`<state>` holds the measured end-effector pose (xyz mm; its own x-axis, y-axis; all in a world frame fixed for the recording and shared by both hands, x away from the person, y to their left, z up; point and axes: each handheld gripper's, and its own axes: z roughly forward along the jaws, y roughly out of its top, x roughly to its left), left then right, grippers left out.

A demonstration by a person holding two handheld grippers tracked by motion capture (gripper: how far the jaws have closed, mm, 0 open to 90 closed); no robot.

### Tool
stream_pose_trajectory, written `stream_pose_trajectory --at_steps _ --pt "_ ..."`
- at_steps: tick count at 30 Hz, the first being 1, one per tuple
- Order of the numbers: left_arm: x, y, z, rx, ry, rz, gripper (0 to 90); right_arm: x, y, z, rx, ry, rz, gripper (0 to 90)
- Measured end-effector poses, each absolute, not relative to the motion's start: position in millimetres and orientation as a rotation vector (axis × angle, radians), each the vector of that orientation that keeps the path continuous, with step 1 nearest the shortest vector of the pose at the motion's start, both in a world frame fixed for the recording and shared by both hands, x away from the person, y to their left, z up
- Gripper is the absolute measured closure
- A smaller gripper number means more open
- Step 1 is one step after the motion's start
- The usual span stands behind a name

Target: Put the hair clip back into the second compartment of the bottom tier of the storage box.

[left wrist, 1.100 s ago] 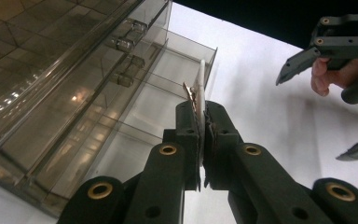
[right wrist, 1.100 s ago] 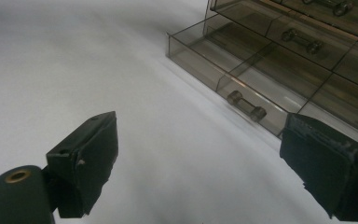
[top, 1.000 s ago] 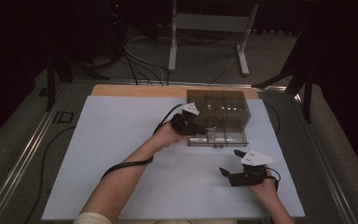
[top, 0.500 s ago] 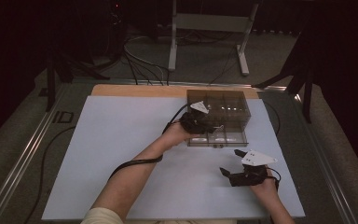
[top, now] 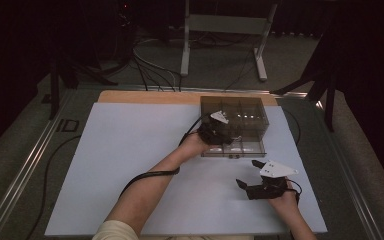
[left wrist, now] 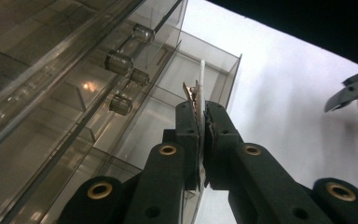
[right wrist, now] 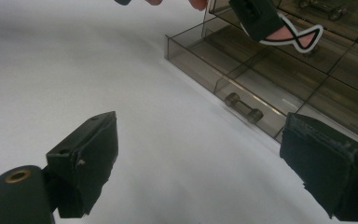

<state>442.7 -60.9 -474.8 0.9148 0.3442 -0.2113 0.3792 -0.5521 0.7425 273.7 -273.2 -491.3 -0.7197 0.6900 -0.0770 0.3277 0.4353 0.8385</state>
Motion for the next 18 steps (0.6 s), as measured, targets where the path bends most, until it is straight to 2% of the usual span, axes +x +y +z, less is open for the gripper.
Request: stream_pose_trajectory --at_steps 15,16,18 --pt "444.4 -74.8 -485.2 2.238 0.551 -0.041 85.0 273.9 -273.4 -491.3 0.86 2.284 1.201 11.6" --pt "443.9 -74.7 -484.7 2.238 0.557 -0.035 83.8 274.0 -273.3 -491.4 0.859 2.285 1.2 11.7" --pt "441.4 -73.9 -483.1 2.232 0.554 -0.015 70.8 274.1 -273.3 -491.7 0.861 2.287 1.198 11.6"
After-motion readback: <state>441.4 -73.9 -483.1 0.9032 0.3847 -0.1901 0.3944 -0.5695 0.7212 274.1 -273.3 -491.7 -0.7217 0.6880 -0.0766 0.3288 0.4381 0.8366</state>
